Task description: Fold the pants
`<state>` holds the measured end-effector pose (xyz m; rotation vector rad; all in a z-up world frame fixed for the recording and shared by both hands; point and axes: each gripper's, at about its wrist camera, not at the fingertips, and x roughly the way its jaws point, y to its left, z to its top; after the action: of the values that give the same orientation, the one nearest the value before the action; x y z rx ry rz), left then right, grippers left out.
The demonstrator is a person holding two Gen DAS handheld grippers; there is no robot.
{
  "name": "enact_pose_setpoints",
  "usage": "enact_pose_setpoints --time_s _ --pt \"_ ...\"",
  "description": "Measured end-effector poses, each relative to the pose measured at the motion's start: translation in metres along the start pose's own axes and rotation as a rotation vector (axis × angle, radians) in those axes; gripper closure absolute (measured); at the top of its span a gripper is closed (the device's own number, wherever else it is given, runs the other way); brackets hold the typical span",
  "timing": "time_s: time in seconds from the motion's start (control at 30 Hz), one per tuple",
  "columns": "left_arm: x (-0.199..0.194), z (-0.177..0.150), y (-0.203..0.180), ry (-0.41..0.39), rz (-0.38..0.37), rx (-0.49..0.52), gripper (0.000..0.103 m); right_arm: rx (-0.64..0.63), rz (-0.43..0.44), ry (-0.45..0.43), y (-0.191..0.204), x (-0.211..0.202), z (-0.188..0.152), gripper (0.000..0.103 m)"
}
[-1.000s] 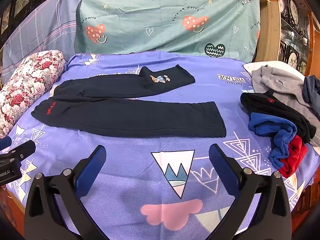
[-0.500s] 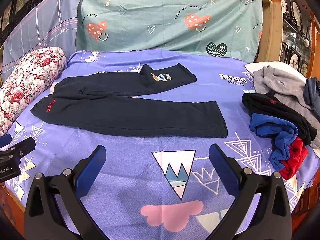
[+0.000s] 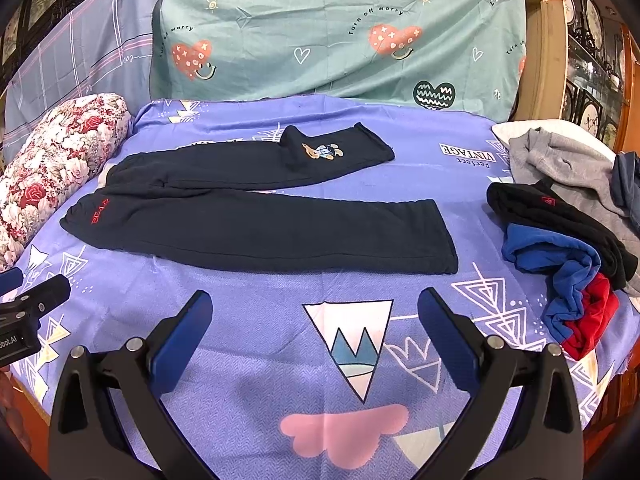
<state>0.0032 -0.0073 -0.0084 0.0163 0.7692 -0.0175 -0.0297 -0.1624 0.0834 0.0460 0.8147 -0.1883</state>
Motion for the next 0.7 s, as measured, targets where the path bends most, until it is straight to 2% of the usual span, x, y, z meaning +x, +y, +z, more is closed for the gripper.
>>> enact_pose_setpoints --time_s 0.3,0.43,0.53,0.57,0.7 --pt "0.009 0.001 0.004 0.01 -0.002 0.001 0.002 -0.005 0.002 0.013 0.0 0.006 -0.001 0.001" --pt "0.025 0.01 0.024 0.049 -0.029 -0.038 0.002 0.017 -0.003 0.031 -0.012 0.012 0.001 0.001" --pt "0.054 0.018 0.053 0.142 -0.075 -0.086 0.002 0.039 -0.049 0.047 -0.029 0.02 0.003 0.001" --pt "0.068 0.022 0.07 0.188 -0.096 -0.135 0.002 0.045 -0.057 0.054 -0.033 0.022 0.004 0.001" --pt "0.102 0.032 0.125 0.264 -0.11 -0.264 0.002 0.104 -0.111 0.097 -0.063 0.036 0.005 0.001"
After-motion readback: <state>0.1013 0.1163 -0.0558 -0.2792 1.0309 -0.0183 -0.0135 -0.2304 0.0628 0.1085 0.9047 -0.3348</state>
